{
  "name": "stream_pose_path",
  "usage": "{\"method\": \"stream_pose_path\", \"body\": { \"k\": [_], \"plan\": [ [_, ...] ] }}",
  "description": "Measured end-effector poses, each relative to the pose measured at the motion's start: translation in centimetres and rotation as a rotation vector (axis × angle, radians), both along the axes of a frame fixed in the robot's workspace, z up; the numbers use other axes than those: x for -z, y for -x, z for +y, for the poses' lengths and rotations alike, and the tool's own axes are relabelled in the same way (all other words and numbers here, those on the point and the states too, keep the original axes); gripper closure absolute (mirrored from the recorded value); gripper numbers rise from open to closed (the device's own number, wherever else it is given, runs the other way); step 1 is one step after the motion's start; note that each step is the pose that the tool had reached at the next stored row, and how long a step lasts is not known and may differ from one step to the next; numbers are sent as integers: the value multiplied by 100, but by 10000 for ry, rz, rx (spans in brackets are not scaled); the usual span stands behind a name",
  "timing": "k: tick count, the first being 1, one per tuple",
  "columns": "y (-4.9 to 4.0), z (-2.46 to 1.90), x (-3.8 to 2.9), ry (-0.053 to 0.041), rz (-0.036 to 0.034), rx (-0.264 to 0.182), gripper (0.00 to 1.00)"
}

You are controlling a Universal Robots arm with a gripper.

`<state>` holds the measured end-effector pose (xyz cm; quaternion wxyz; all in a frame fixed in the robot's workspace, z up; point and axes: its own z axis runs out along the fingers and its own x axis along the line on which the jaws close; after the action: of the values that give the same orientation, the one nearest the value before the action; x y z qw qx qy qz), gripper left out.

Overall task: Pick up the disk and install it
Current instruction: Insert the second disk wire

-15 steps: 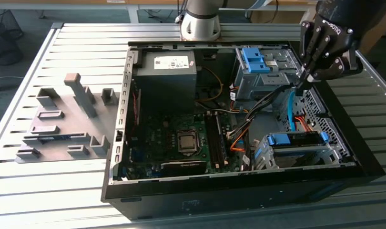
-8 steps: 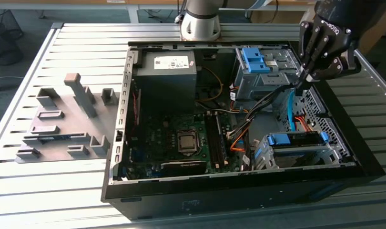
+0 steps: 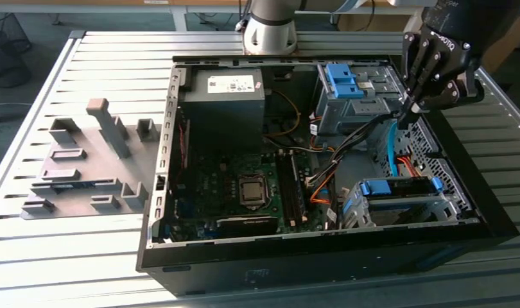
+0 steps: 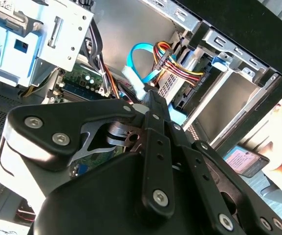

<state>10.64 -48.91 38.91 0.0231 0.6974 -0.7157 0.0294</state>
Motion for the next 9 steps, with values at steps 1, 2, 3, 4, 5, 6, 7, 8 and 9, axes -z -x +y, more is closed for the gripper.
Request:
{"method": "stream_pose_path", "body": {
  "k": [1,2,3,4,5,6,7,8,9],
  "plan": [
    [0,0,0,1,-2,0,89],
    [0,0,0,5,-6,0,89],
    [0,0,1,5,-8,0,89],
    [0,-1,0,6,-8,0,89],
    [0,-1,-4,5,-8,0,89],
    [2,0,-18,6,-9,0,89],
    [3,0,-31,5,-9,1,89],
    [3,0,-43,5,-9,0,89],
    [3,0,-47,3,-9,0,89]
  ]
}}
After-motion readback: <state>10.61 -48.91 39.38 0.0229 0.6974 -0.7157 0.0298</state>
